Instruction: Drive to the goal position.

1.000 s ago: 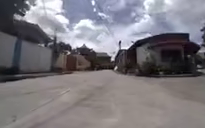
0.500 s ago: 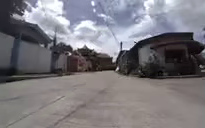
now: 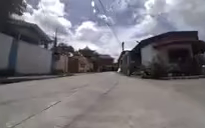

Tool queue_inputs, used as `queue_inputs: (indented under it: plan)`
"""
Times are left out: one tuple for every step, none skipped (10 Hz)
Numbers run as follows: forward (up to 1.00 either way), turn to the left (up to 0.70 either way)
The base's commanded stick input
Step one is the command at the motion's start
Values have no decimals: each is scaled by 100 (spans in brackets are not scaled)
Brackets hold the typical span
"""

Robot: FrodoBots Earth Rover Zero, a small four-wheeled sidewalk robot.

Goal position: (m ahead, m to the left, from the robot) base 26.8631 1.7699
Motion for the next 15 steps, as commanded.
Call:
queue_inputs:
  plan:
    - [70,-35]
    - [70,-28]
    - [70,-11]
    - [70,0]
    - [70,0]
    - [70,0]
    - [70,0]
    - [70,0]
    - [70,0]
    - [70,0]
    - [70,0]
    - [70,0]
    - [70,0]
    - [70,0]
    - [70,0]
